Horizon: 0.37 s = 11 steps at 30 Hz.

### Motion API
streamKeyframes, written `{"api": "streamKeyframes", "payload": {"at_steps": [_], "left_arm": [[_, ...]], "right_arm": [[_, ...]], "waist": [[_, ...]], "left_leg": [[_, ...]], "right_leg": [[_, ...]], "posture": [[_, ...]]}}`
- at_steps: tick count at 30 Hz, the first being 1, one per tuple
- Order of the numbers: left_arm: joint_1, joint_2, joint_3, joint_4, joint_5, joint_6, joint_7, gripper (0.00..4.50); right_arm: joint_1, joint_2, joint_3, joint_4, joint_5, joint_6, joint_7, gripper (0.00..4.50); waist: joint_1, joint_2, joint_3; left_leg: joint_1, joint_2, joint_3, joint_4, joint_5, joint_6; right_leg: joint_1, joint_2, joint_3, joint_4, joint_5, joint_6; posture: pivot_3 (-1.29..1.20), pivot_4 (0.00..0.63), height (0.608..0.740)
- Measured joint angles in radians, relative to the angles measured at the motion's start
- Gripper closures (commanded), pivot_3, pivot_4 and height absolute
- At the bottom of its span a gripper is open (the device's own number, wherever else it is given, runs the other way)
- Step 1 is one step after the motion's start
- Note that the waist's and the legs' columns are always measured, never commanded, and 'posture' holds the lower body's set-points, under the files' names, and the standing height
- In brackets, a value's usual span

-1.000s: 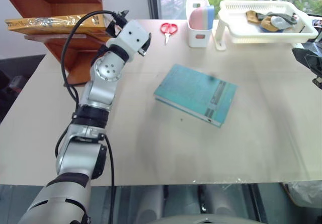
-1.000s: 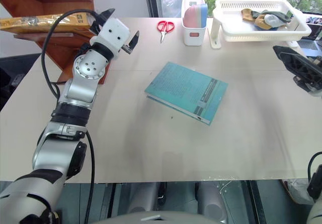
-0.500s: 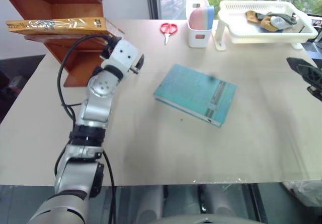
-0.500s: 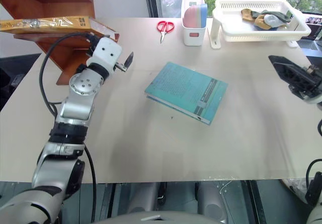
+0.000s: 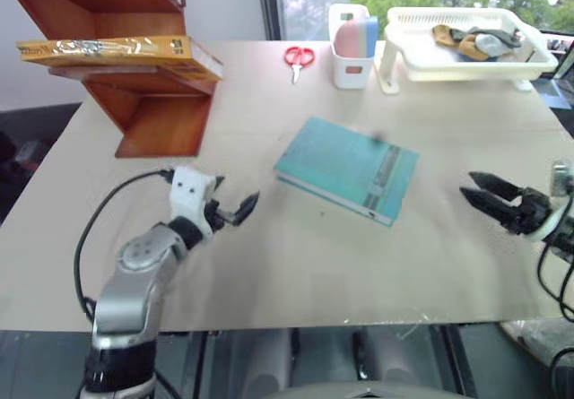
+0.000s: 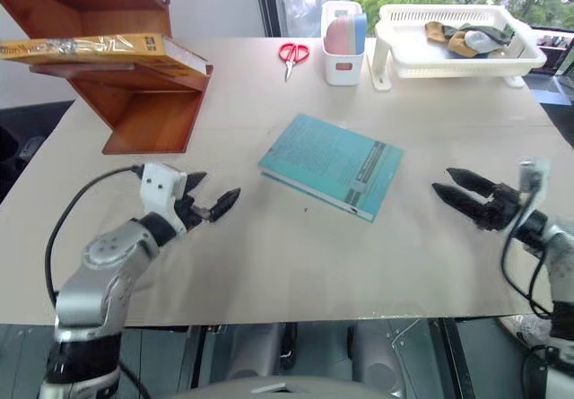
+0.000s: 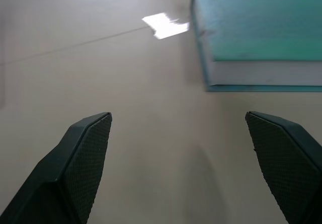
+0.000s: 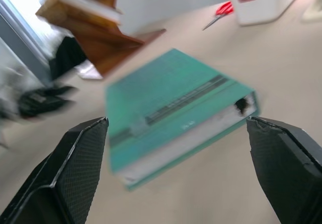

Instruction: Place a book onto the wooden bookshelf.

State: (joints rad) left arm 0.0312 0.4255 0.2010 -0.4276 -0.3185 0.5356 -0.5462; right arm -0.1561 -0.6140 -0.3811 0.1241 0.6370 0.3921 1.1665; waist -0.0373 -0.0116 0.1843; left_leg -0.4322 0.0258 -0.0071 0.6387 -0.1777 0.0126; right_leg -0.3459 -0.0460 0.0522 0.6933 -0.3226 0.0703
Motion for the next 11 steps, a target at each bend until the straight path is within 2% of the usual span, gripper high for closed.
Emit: {"api": "streamKeyframes", "payload": {"at_steps": [3,6,11], "left_arm": [[0.098,-0.026,-0.008,-0.027,-0.027,-0.045,-0.023,0.04],[0.162,-0.048,-0.018,-0.053,-0.041,-0.102,-0.039,0.04],[0.216,-0.058,-0.048,-0.054,-0.039,-0.151,-0.050,0.04]], "right_arm": [[0.084,0.059,0.074,-0.009,-0.076,-0.122,0.004,0.00],[0.176,0.062,0.137,-0.051,-0.141,-0.233,0.026,0.00],[0.223,0.078,0.177,-0.066,-0.175,-0.323,0.028,0.00]], "waist": [[0.006,-0.001,-0.001],[0.009,-0.001,-0.002],[0.008,0.000,-0.002]], "left_leg": [[0.002,0.001,0.000,-0.002,0.000,0.000],[0.002,0.001,0.000,-0.003,0.000,0.000],[0.002,0.001,0.001,-0.004,0.000,0.000]], "right_leg": [[0.001,-0.001,0.000,0.000,0.000,-0.001],[0.001,-0.002,0.000,-0.002,0.000,-0.001],[0.001,-0.002,0.000,-0.002,-0.001,-0.001]], "posture": [[0.00,0.150,0.740],[0.00,0.150,0.740],[0.00,0.150,0.740]]}}
